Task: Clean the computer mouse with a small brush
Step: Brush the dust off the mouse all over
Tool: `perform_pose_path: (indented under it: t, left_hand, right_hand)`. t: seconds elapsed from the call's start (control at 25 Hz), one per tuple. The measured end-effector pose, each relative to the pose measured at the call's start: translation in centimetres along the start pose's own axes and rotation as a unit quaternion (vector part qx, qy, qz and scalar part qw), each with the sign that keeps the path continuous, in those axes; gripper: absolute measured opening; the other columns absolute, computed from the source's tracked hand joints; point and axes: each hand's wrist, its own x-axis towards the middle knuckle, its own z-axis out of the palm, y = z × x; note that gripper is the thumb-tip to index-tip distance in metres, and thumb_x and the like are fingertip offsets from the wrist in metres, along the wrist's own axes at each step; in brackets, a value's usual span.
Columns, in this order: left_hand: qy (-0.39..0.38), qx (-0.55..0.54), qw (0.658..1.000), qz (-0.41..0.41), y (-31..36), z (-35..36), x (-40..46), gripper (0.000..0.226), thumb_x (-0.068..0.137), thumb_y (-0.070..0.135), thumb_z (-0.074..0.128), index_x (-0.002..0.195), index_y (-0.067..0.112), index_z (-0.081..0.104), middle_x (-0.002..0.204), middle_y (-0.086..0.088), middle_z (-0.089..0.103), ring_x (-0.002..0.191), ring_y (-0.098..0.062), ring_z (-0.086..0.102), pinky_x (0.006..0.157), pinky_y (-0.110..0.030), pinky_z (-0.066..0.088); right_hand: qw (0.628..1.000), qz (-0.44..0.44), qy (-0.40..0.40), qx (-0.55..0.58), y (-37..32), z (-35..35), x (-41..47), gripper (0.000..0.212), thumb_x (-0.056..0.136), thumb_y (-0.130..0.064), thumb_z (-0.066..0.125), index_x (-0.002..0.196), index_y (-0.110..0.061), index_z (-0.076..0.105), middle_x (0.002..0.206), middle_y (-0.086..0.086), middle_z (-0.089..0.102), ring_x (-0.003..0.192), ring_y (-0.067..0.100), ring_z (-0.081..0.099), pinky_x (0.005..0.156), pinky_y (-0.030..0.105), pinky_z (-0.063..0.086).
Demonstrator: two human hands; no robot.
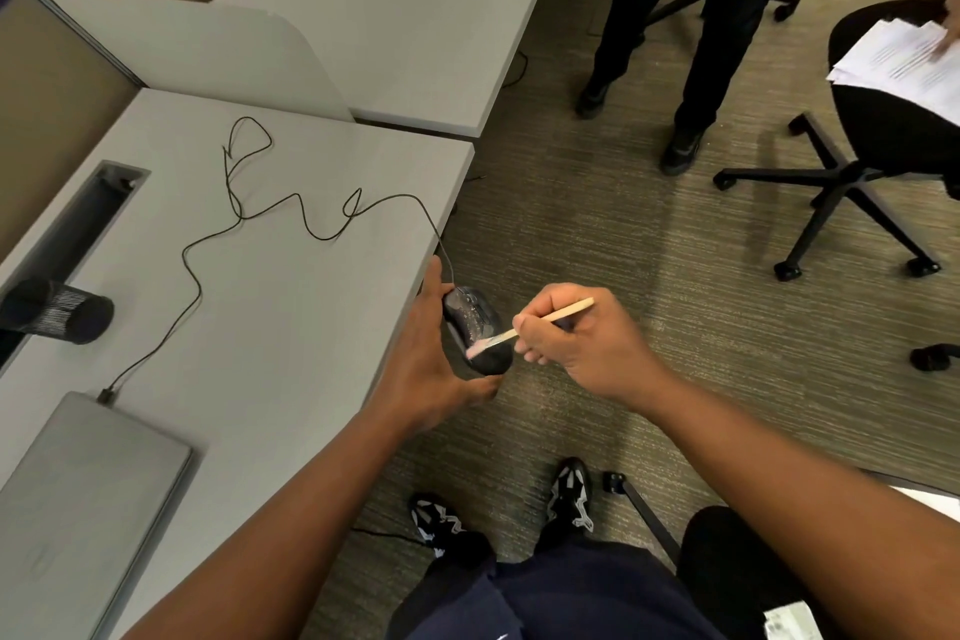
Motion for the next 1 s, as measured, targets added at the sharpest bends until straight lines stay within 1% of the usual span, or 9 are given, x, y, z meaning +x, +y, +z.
perform_pose_path:
  t: [0.12,0.2,0.28,0.4,0.56,0.64,0.76,0.88,1.0]
  left_hand:
    - [0.007,-0.008,1.000,-0.005,0.3,0.0,-0.1,0.152,0.052,0.063,0.087,0.168,0.043,-0.009,0.150,0.024,0.039,0.132,0.010,0.046,0.101,-0.003,0.037]
    - [0.014,-0.010,1.000,-0.006,0.5,0.0,-0.3,0.151,0.052,0.062,0.087,0.168,0.042,-0.008,0.152,0.021,0.040,0.135,0.006,0.045,0.105,-0.008,0.038]
    - [0.011,-0.011,1.000,-0.010,0.6,0.1,-0.3,0.150,0.052,0.061,0.087,0.169,0.040,-0.006,0.150,0.021,0.041,0.131,0.011,0.046,0.104,-0.005,0.038]
    - [0.010,-0.017,1.000,-0.007,0.6,0.3,-0.2,0.150,0.055,0.055,0.089,0.170,0.033,-0.004,0.142,0.026,0.042,0.128,0.023,0.043,0.096,0.004,0.037]
    - [0.011,-0.024,1.000,-0.006,0.4,0.3,-0.4,0.149,0.057,0.048,0.092,0.170,0.034,-0.005,0.143,0.028,0.040,0.126,0.025,0.041,0.097,0.004,0.035]
    - [0.010,-0.025,1.000,-0.003,0.4,0.2,-0.5,0.149,0.055,0.053,0.090,0.169,0.037,-0.005,0.140,0.039,0.037,0.126,0.023,0.042,0.099,0.003,0.034]
    - [0.009,-0.017,1.000,-0.004,0.3,0.3,-0.5,0.149,0.057,0.047,0.092,0.165,0.046,-0.011,0.139,0.041,0.034,0.127,0.025,0.040,0.095,0.005,0.036]
    - [0.012,-0.010,1.000,-0.007,0.1,0.2,-0.5,0.149,0.059,0.041,0.094,0.160,0.057,-0.015,0.142,0.031,0.036,0.129,0.026,0.039,0.094,0.006,0.036]
    - [0.019,-0.002,1.000,-0.013,0.3,0.0,-0.6,0.147,0.055,0.053,0.091,0.155,0.063,-0.017,0.141,0.032,0.037,0.131,0.020,0.041,0.095,0.004,0.037]
  right_hand:
    - [0.995,0.001,0.059,-0.074,0.6,-0.4,0.1,0.018,0.087,-0.033,0.072,0.076,-0.019,0.074,0.071,0.013,0.074,0.070,0.041,0.070,0.064,0.052,0.060]
    - [0.989,-0.004,0.105,-0.107,0.8,-1.1,0.2,0.017,0.091,-0.025,0.072,0.075,-0.018,0.074,0.072,0.017,0.073,0.071,0.045,0.068,0.063,0.057,0.057]
    - [0.994,-0.009,0.089,-0.058,0.4,-1.2,0.3,0.017,0.089,-0.028,0.072,0.078,-0.016,0.074,0.073,0.014,0.075,0.069,0.039,0.071,0.063,0.052,0.061]
    - [1.000,0.028,0.009,0.007,0.1,-0.4,0.1,0.019,0.090,-0.030,0.073,0.083,-0.012,0.074,0.076,0.011,0.078,0.068,0.021,0.072,0.064,0.035,0.059]
    - [0.995,0.032,0.072,-0.056,0.4,-1.1,0.3,0.016,0.096,-0.015,0.071,0.082,-0.009,0.073,0.074,0.013,0.077,0.068,0.026,0.071,0.068,0.051,0.059]
    - [0.995,0.023,0.091,-0.035,0.2,-1.4,0.3,0.016,0.096,-0.015,0.071,0.081,-0.010,0.073,0.074,0.012,0.077,0.067,0.023,0.071,0.064,0.045,0.058]
    - [0.999,0.025,0.009,0.018,-0.2,-0.7,-0.1,0.014,0.094,-0.023,0.071,0.085,-0.014,0.074,0.078,0.011,0.078,0.069,0.021,0.073,0.061,0.030,0.058]
    - [0.999,0.002,0.000,-0.039,0.2,0.0,-0.3,0.013,0.093,-0.022,0.072,0.082,-0.015,0.075,0.076,0.012,0.075,0.070,0.032,0.071,0.061,0.044,0.056]
    - [0.993,-0.029,0.064,-0.091,0.7,-0.5,-0.5,0.015,0.093,-0.022,0.071,0.078,-0.018,0.074,0.069,0.010,0.069,0.058,0.018,0.057,0.054,0.039,0.043]
